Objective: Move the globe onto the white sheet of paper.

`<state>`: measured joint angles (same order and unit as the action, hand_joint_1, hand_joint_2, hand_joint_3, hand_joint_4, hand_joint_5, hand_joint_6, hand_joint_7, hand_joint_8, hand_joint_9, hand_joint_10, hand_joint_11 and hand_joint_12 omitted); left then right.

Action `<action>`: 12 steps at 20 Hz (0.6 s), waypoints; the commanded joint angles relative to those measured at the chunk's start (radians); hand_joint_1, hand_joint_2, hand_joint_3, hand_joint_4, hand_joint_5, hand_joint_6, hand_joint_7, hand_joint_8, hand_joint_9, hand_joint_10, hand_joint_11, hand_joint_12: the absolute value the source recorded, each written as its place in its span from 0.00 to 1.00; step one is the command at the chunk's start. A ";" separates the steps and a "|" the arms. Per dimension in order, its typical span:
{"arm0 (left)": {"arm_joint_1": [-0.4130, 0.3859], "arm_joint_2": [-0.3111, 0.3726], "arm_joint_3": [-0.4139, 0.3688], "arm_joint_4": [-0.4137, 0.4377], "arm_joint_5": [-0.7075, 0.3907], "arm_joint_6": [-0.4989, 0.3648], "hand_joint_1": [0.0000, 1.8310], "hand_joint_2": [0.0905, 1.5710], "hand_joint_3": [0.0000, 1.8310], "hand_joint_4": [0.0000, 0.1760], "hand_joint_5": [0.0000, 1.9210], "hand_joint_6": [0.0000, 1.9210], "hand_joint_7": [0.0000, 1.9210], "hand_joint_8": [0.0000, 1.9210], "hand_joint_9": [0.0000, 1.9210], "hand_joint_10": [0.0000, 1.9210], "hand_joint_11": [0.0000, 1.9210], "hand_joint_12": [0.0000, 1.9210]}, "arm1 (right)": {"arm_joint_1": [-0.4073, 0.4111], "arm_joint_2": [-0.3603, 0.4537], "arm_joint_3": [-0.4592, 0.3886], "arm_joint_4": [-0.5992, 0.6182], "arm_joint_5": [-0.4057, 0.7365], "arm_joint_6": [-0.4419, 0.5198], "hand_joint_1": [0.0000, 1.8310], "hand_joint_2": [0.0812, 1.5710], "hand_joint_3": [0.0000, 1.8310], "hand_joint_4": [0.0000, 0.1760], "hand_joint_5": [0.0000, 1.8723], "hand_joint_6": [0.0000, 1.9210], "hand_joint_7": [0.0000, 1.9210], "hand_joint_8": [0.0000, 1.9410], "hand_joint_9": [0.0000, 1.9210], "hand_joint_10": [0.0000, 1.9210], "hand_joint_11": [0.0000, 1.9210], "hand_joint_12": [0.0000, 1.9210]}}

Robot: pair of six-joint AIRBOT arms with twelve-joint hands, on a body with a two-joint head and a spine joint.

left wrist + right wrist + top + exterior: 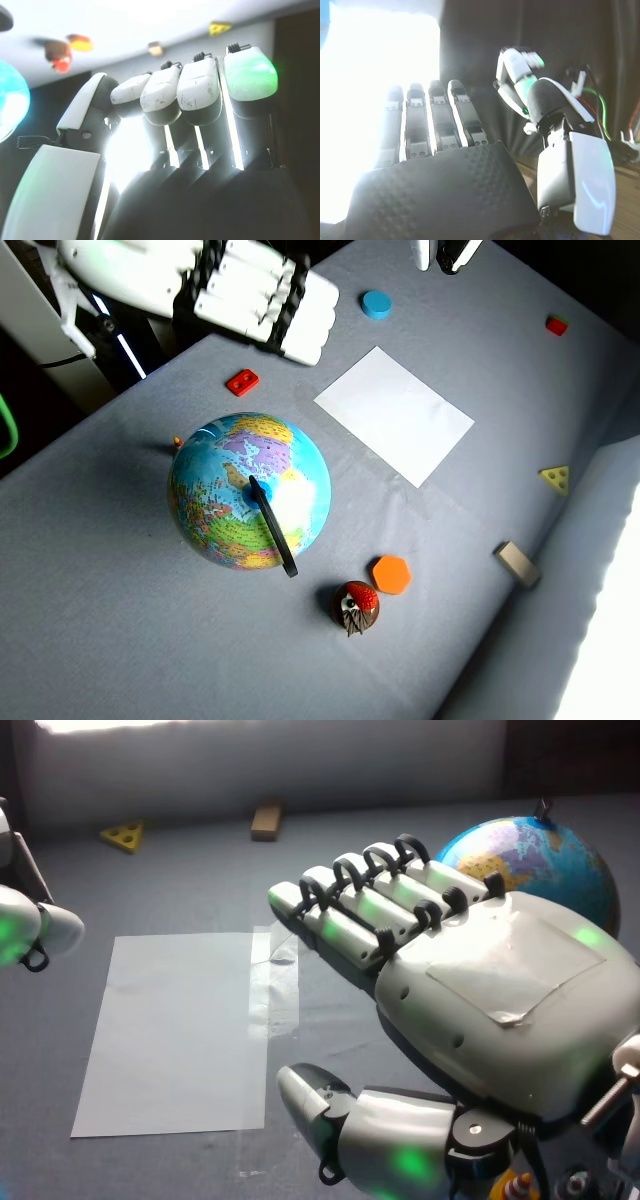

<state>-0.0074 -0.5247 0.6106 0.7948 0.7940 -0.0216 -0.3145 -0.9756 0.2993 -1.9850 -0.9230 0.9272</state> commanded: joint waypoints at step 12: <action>0.009 0.012 -0.052 0.010 -0.040 0.052 0.00 0.79 0.00 0.28 0.06 0.00 0.04 0.00 0.03 0.00 0.00 0.11 | 0.000 0.019 0.011 -0.177 -0.062 0.059 0.00 0.71 0.00 0.00 0.08 0.00 0.10 0.00 0.11 0.01 0.00 0.24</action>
<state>0.0097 -0.5182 0.5602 0.7486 0.8028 0.0299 -0.3286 -0.9546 0.3145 -2.0899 -0.9302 0.9939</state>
